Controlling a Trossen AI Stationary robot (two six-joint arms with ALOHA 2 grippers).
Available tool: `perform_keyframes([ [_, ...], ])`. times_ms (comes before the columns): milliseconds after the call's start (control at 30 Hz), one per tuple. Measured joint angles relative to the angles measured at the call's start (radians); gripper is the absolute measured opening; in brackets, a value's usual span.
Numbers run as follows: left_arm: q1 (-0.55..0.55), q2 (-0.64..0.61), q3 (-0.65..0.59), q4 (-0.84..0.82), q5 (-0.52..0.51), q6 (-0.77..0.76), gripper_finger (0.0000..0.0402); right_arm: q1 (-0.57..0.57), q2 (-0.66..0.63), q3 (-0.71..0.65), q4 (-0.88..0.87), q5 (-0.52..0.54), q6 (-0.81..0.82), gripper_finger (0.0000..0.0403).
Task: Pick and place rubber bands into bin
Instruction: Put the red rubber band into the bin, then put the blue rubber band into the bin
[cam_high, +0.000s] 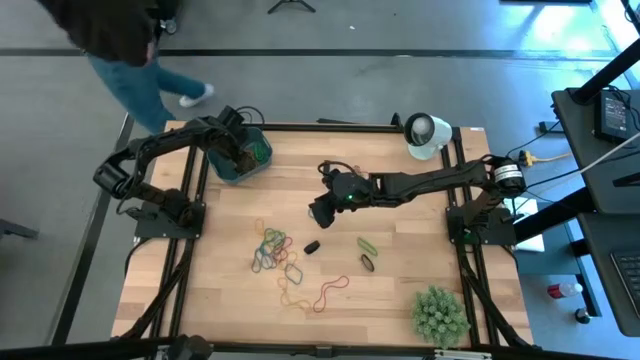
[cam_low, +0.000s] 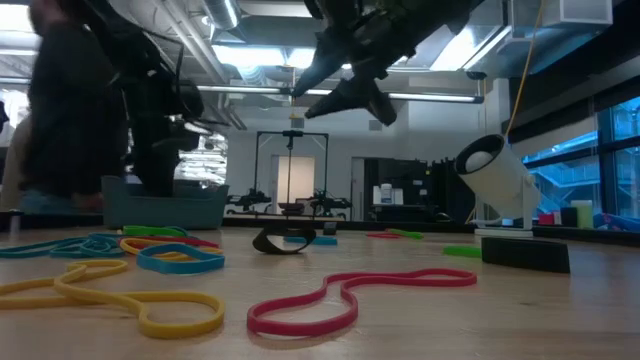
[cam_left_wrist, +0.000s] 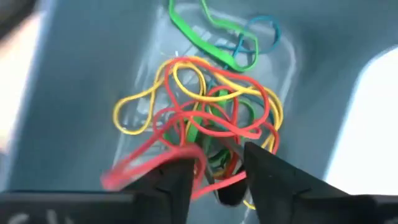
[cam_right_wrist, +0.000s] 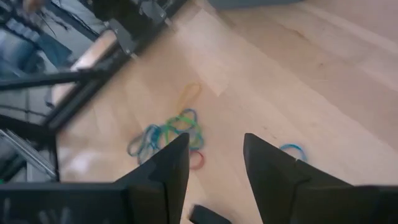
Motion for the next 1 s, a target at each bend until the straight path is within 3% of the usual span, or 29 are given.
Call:
perform_keyframes([
  [167,0.000,-0.037,0.086,-0.115,-0.003,-0.003,0.0170,-0.021,-0.075,0.002,-0.125,0.000,-0.098,0.0153],
  [333,-0.017,-0.073,0.154,-0.237,-0.022,-0.044,0.0171,-0.042,-0.154,-0.019,-0.311,-0.007,-0.212,0.0135],
  [567,-0.099,-0.125,0.177,-0.370,-0.051,-0.193,0.0161,-0.060,-0.330,-0.299,-0.225,-0.106,-0.205,0.0059],
  [767,-0.347,-0.199,0.178,-0.389,-0.072,-0.450,0.0145,-0.060,-0.553,-0.534,-0.165,-0.119,-0.158,0.0006],
  [1000,-0.784,-0.202,0.178,-0.383,-0.175,-0.900,0.0142,-0.064,-0.761,-0.680,-0.171,-0.124,-0.187,0.0022],
])
